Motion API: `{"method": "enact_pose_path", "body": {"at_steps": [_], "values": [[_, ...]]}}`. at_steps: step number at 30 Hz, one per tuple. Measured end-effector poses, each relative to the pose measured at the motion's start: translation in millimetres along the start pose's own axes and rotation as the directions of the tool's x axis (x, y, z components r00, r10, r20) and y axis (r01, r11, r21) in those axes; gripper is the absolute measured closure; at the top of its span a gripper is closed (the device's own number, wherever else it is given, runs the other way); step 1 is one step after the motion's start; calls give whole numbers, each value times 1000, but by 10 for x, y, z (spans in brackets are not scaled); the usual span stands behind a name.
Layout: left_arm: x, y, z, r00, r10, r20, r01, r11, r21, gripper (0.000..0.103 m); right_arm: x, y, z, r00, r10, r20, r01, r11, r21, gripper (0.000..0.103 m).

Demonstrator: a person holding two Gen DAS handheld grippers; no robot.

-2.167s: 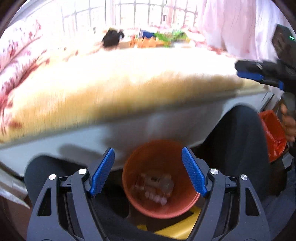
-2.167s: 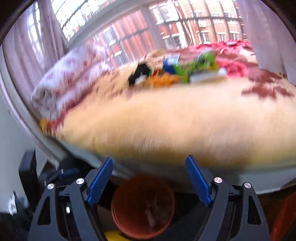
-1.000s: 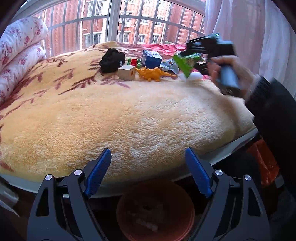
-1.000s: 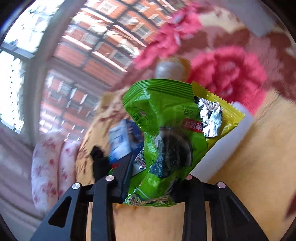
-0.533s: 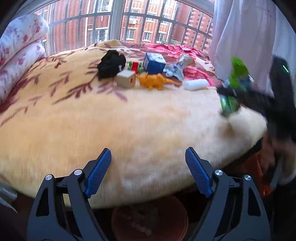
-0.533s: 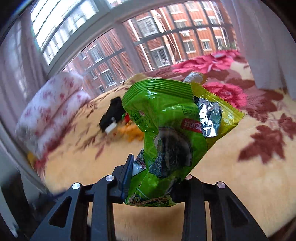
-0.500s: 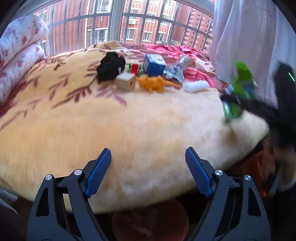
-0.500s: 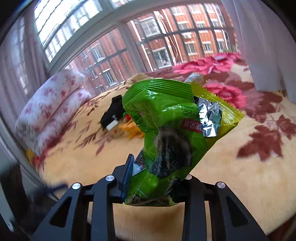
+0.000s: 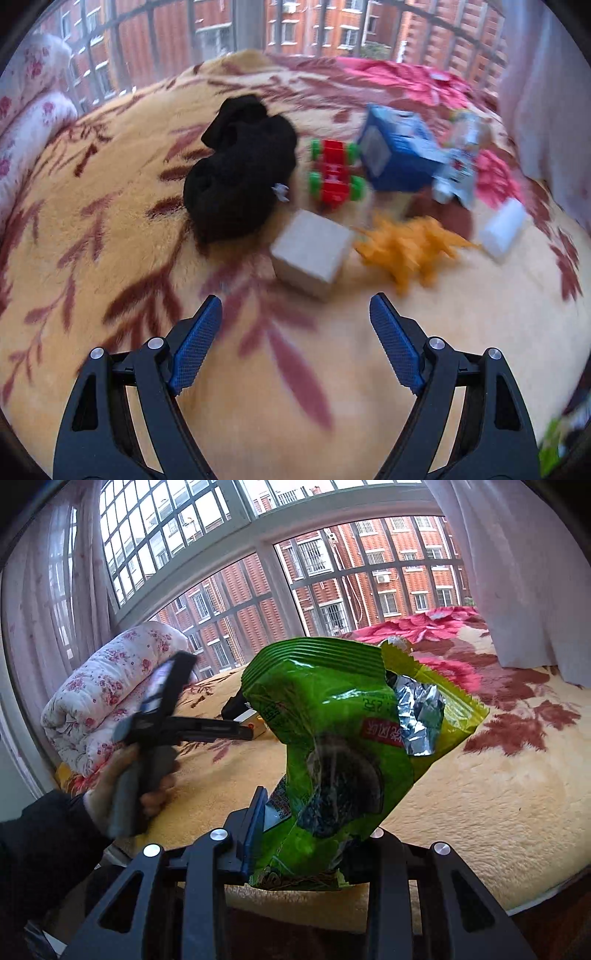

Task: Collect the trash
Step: 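Carry the wooden block in the left gripper to the bucket while the right holds the snack bag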

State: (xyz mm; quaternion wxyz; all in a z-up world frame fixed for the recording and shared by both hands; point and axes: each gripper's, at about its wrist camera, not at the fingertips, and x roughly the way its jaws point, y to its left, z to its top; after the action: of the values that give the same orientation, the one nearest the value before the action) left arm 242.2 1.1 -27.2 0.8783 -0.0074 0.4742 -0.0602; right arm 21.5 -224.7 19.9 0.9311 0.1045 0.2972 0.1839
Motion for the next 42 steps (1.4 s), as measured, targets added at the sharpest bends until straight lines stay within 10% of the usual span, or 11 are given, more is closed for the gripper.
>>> {"method": "enact_pose_path", "body": {"at_steps": [7,16,22,42], "values": [[267,-80,152,1000,-24,0,24,998,57,58,52,38,26,1000,5,1,-5,1000,-15,70],[128,18,93,993,-79,89,78,997,11,58,110,152,12,1000,15,-8,-15,1000,-2,70],[-100,-33,-42,988,9,152,-9,1000,-1,58,33,237,-37,999,12,-31,-12,1000,11,70],[-1552,-90,-2162,977,99,190,-99,995,-13,58,-509,824,-829,990,23,-138,-38,994,-106,70]]}}
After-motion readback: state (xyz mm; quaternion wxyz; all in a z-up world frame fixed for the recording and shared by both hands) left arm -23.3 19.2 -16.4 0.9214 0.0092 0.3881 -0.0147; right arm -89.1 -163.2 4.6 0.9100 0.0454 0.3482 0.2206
